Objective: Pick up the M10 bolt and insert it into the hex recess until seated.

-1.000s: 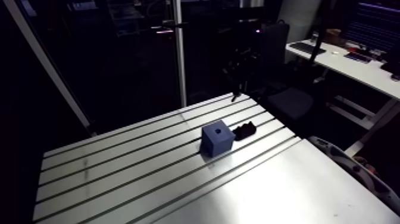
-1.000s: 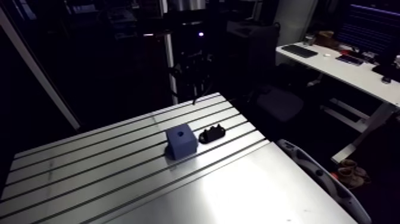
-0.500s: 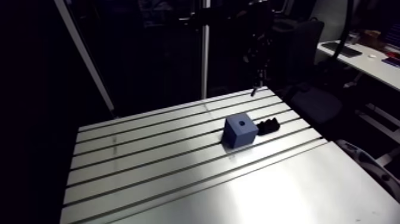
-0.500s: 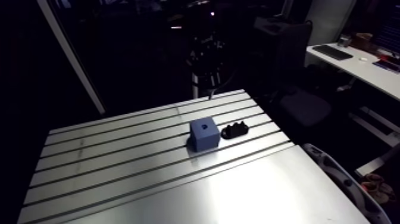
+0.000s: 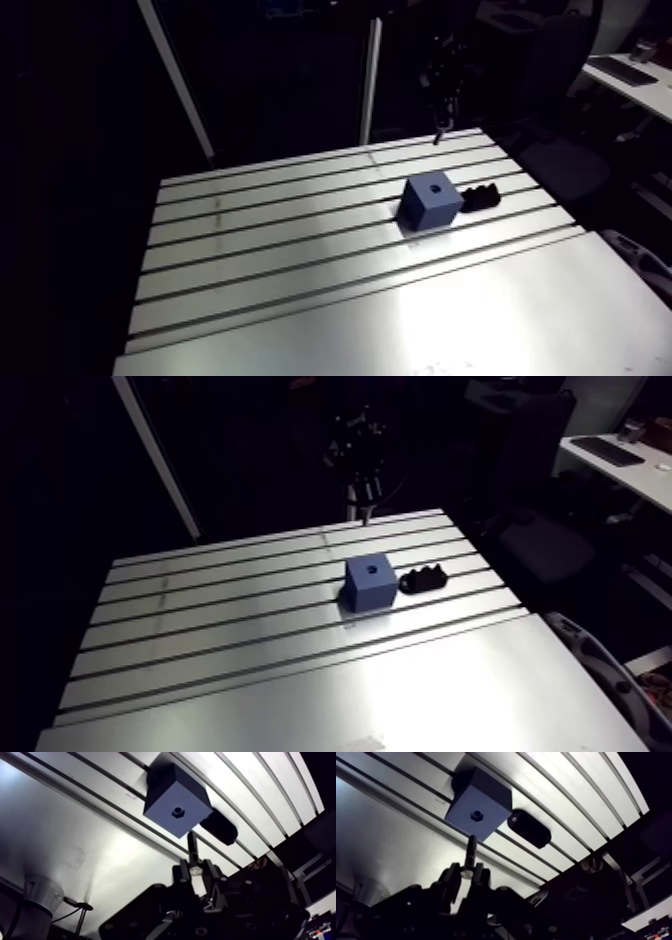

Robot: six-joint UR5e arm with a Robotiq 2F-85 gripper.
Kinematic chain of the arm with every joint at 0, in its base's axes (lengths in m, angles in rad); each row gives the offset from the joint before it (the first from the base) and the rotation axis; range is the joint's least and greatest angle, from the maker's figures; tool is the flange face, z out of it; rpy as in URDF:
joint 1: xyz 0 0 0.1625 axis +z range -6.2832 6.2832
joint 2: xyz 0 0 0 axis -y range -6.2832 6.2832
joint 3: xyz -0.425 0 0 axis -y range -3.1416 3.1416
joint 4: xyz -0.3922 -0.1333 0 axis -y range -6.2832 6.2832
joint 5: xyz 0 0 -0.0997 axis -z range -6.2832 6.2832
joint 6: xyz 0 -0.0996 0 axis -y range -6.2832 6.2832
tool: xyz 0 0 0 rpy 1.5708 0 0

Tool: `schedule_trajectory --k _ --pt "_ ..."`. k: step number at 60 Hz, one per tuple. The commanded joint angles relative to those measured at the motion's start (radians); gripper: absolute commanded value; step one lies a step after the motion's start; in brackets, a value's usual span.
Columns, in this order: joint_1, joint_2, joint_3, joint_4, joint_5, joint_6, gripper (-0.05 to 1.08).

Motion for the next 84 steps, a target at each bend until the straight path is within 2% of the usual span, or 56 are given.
schedule_trajectory --k 1,10,17,29,42,84 --pt "0.003 0.004 -0.004 0.003 -0.016 -0.008 0.94" --pt "0.003 0.004 0.011 0.002 -0.024 -0.007 0.93" --pt "0.003 0.004 0.022 0.002 -0.039 -0.002 0.93" --pt "0.003 0.007 0.036 0.002 -0.039 -0.004 0.95" --pt "0.002 0.011 0.058 0.002 -0.057 -0.002 0.95" --pt "0.0 0.056 0.058 -0.003 -0.062 -0.001 0.95"
